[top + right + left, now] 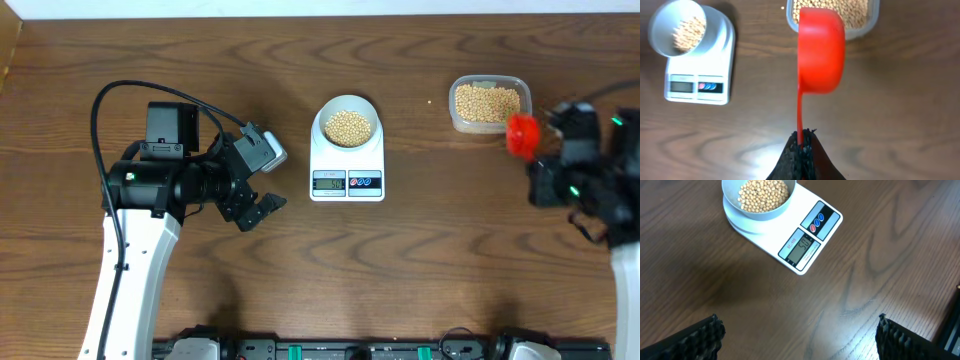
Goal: Scoop item into bowl and weigh 50g on scale
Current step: 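Lower the red scoop onto the table right of the scale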
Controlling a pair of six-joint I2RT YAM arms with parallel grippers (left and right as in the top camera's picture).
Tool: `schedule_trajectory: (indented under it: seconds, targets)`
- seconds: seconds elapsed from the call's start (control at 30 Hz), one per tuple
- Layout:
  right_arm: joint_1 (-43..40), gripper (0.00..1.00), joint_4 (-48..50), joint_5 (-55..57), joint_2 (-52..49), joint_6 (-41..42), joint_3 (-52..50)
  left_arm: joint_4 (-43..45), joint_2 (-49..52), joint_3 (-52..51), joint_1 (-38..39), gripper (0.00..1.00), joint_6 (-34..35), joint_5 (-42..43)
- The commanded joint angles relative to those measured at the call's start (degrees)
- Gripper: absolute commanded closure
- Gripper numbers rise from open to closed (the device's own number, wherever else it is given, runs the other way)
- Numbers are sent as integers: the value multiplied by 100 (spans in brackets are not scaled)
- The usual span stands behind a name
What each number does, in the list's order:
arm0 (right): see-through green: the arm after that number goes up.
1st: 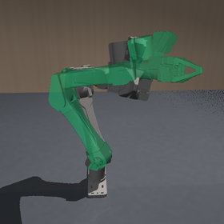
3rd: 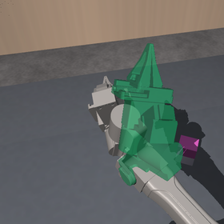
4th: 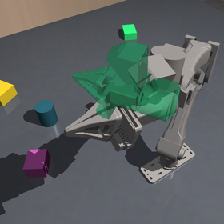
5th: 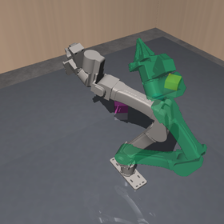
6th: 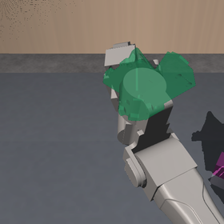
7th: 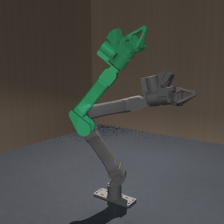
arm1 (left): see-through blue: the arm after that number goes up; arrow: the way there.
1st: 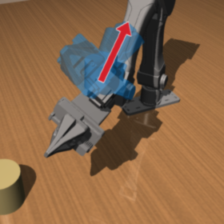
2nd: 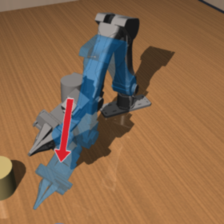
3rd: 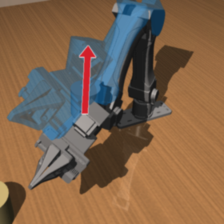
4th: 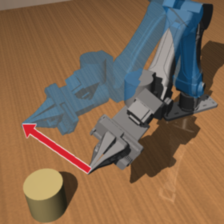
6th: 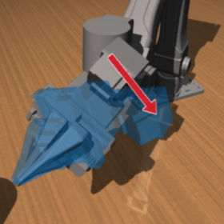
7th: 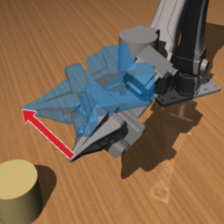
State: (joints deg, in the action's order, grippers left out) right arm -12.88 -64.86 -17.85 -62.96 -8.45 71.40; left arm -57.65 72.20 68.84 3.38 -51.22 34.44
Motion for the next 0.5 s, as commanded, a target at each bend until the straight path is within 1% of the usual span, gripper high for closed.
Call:
schedule_trajectory:
  seconds: [0.0,0.1,0.17,0.2,0.3,0.33,0.37,0.4,0.47]
  targets:
    - [-509,99,-275,-837,640,455,-48,-11,-35,157,-31,1,4,94]
    - [-667,99,-337,-890,1005,1014,-297,-11,-35,157,-31,1,4,94]
    - [-667,99,-212,-892,1193,1552,-649,-11,-35,157,-31,1,4,94]
    - [-667,99,-46,-890,1300,2046,-1008,-11,-35,157,-31,1,4,94]
    - [-662,99,308,-890,1401,2612,-1729,-11,-35,157,-31,1,4,94]
    - [-662,99,568,-890,1397,2863,-2135,-11,-35,157,-31,1,4,94]
    - [-662,99,686,-892,1390,2962,-2288,-11,-35,157,-31,1,4,94]
    - [-662,99,1034,-922,1381,3215,-2653,-11,-35,157,-31,1,4,94]
    - [-662,99,1764,-1071,1384,3397,-3222,-11,-35,157,-31,1,4,94]
